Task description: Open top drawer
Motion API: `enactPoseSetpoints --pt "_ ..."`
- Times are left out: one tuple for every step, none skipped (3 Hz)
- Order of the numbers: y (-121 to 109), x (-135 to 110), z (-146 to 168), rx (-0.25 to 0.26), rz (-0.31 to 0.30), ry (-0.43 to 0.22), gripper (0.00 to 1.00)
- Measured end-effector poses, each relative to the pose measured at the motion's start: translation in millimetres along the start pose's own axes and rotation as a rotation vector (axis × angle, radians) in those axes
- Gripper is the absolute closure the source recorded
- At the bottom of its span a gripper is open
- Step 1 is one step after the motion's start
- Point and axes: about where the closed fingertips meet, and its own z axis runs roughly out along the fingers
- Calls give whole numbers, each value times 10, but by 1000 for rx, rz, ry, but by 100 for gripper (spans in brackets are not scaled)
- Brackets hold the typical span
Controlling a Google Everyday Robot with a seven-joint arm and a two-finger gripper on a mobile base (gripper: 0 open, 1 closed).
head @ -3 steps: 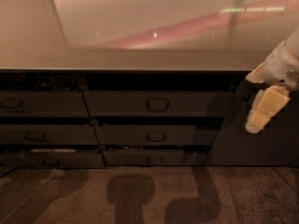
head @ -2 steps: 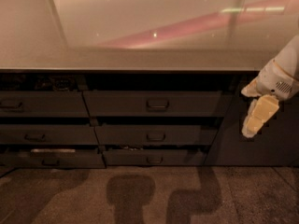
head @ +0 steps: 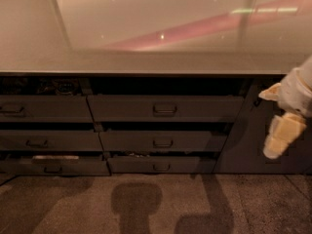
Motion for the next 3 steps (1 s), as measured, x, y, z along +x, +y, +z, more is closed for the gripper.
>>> enactPoseSetpoints --pt "510 -157 -309 174 -153 0 0" --pt "692 -7 -305 229 -155 27 0" --pt "690 -4 -298 228 -151 26 0"
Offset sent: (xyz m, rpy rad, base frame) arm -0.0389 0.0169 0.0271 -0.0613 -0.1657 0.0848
